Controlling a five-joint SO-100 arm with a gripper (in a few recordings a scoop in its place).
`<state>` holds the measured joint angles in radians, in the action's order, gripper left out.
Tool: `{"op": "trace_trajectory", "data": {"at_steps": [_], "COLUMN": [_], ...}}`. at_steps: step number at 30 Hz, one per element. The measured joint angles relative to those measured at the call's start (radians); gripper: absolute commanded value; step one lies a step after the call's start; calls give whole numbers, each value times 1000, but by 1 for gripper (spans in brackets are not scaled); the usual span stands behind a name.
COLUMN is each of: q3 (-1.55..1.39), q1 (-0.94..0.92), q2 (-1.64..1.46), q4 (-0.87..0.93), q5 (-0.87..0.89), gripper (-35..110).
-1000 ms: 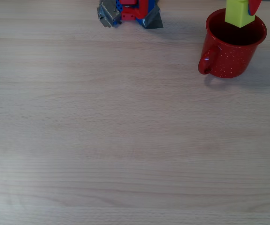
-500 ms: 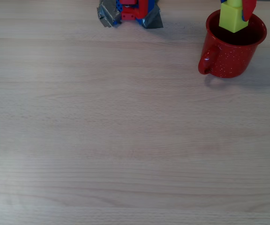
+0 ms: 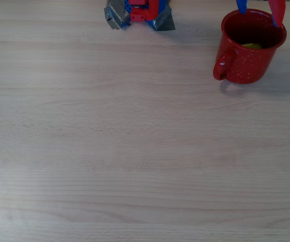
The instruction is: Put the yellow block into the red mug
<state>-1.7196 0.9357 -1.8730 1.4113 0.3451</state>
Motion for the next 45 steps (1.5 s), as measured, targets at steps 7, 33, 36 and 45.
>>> {"op": "trace_trajectory", "data": {"at_steps": [7, 33, 36, 45], "q3": [0, 127, 147, 127], "q1": [5, -514, -650, -874], "q2": [0, -28, -69, -215], "q4": [0, 37, 5, -146], "q5": [-21, -284, -318, -351], "gripper": [17, 0, 0, 0]}}
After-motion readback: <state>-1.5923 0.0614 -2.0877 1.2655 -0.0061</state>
